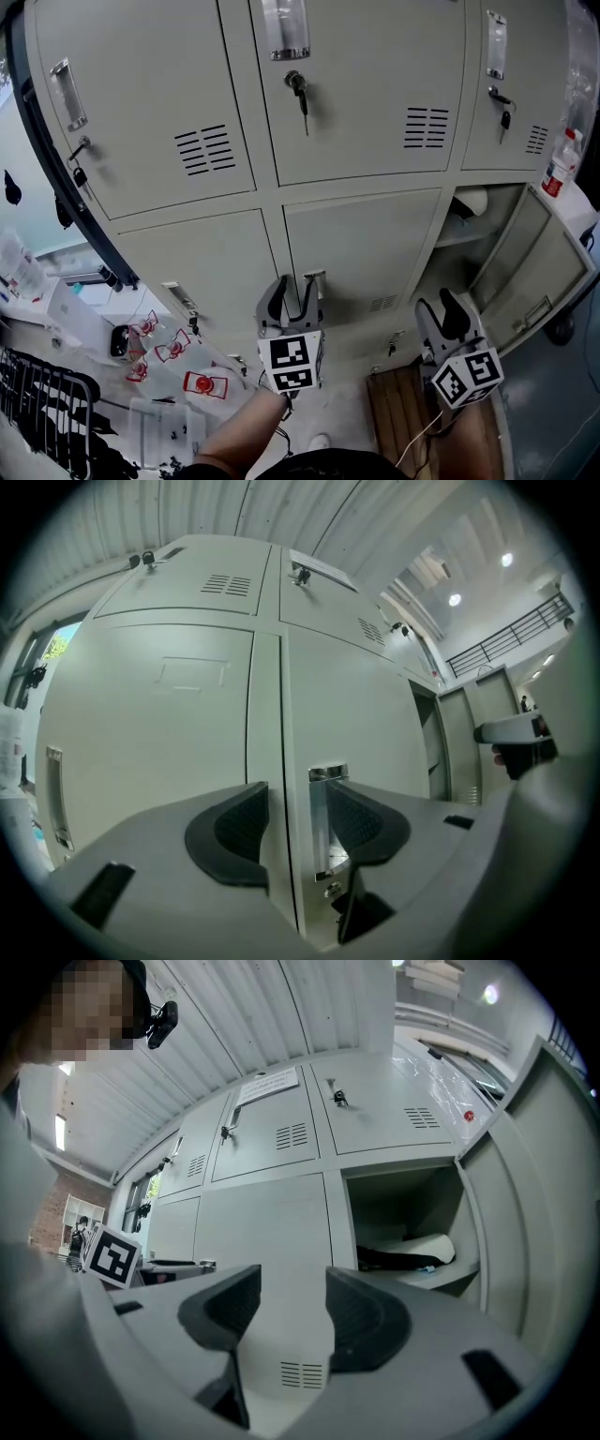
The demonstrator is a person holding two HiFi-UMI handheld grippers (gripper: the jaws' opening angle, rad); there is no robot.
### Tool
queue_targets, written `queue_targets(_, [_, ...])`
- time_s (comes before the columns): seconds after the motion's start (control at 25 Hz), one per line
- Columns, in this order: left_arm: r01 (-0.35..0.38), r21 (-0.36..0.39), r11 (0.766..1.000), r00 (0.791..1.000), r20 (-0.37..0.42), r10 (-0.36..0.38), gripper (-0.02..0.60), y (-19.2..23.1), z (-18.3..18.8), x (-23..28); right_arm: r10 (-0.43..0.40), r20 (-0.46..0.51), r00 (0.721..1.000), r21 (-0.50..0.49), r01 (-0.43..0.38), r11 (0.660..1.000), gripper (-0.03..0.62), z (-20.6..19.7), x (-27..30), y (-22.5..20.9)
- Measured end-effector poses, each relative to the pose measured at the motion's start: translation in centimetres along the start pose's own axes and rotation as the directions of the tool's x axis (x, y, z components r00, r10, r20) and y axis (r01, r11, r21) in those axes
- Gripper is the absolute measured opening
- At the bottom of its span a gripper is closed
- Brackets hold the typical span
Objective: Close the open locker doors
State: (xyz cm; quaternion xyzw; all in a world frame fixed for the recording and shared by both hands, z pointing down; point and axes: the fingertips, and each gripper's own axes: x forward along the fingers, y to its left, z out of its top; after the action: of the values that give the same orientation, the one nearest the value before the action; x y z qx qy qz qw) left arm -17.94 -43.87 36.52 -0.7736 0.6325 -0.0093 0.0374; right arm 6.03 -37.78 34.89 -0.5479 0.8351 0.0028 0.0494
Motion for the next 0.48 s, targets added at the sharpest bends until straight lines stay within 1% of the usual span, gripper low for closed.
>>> queue_targets(0.16, [-0.017, 0.011, 1.000, 1.000, 0.006, 0.017, 0.204, 0.13, 0.04, 0.21, 0.004, -0.002, 1.000, -0.001, -0.004, 1.000, 0.204, 0.06, 0.48, 0.26])
queue_targets(0.36, [-0.040, 0.044, 0.998, 0.999, 0.022, 0.039, 0.207, 0.13, 0.15, 0.24, 0.011, -0.008, 1.000, 0.002, -0.011, 1.000, 0.204, -0.24, 0.96, 0.54])
queue_targets(0.48, [-0.040, 0.063, 0.997, 0.999, 0.036, 0.037, 0.201, -0.16, 0.31, -0.10, 0.012, -0.009, 1.000, 0.006, -0.012, 1.000, 0.204, -0.36, 1.08, 0.58])
